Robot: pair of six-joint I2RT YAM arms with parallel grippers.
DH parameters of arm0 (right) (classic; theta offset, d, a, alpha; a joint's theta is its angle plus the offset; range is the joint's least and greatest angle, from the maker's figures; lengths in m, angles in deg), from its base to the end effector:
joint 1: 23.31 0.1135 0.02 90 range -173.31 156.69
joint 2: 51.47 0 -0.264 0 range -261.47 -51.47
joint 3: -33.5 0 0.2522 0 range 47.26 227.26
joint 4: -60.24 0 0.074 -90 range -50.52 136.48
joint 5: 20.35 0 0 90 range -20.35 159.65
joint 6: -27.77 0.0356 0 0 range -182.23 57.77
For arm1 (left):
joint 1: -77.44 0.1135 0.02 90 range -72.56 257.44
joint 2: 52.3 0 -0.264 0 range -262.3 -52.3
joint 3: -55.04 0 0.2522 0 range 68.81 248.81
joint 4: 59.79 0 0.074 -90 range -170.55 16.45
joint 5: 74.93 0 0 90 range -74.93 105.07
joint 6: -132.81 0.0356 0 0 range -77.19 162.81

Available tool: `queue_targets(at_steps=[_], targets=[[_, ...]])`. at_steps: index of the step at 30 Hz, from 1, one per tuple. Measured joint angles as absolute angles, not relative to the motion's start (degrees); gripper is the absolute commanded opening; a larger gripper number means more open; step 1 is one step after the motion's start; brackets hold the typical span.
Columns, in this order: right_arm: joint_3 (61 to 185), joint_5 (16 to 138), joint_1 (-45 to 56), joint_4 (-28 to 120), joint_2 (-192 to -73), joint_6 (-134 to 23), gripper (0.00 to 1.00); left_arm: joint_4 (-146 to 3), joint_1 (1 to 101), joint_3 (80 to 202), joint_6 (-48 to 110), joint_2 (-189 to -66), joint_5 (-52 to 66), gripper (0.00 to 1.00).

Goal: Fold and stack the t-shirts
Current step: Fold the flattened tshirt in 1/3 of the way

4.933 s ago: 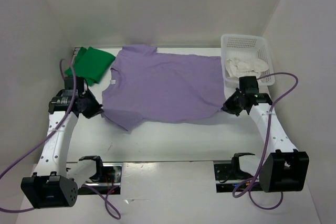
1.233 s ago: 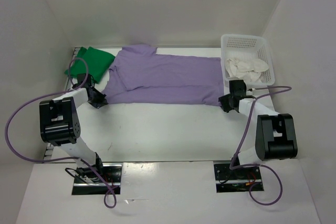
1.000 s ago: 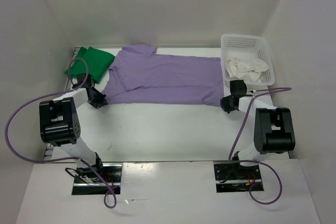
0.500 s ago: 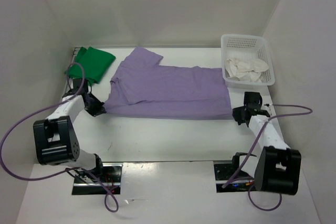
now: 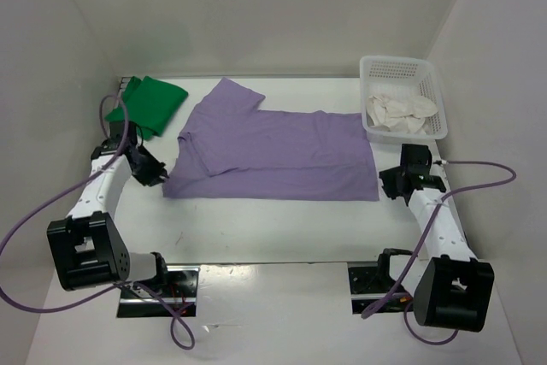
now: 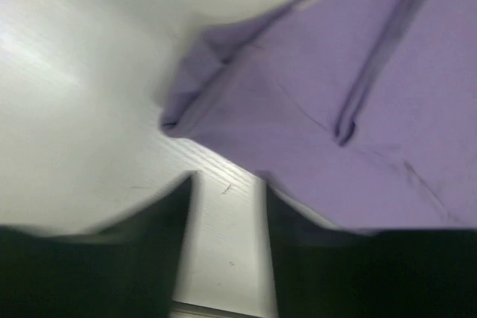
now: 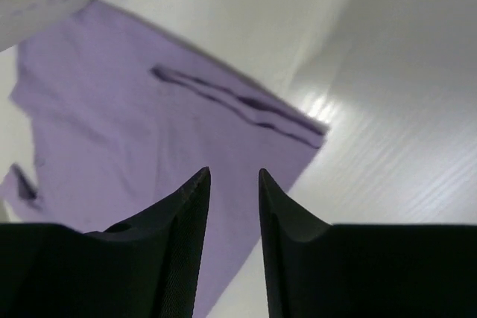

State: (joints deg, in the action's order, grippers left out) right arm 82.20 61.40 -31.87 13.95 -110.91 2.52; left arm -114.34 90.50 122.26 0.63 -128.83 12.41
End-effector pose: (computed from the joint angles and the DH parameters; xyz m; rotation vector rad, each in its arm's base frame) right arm 0.1901 -0.0338 0.2022 1.5731 2.0224 0.1940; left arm 0.2494 0.0562 0.2311 -1.2403 2.4019 -0.2185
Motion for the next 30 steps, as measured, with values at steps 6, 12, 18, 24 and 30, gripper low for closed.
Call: queue_targets(at_steps=[6,12,18,24,30], targets=[[87.34,64.46,-26.17,15.65,-110.95,1.19,0.0,-107.39,79.62,122.72,-1.16,-127.78,8.32,0.0],[90.55,66.19,-20.02,18.34,-114.47,-1.41,0.0,-100.16,67.92,123.83,-6.14,-132.72,5.81,0.42],[91.34,67.67,-14.21,19.59,-118.12,-4.3,0.08,-95.04,67.16,122.78,-10.77,-137.61,7.69,0.48],[91.62,69.05,-12.2,19.5,-118.23,-6.9,0.13,-91.35,67.27,121.12,-15.17,-138.38,10.82,0.4],[91.62,69.88,-11.83,19.39,-118.01,-8.17,0.15,-89.97,68.12,117.49,-18.88,-140.02,13.31,0.39]])
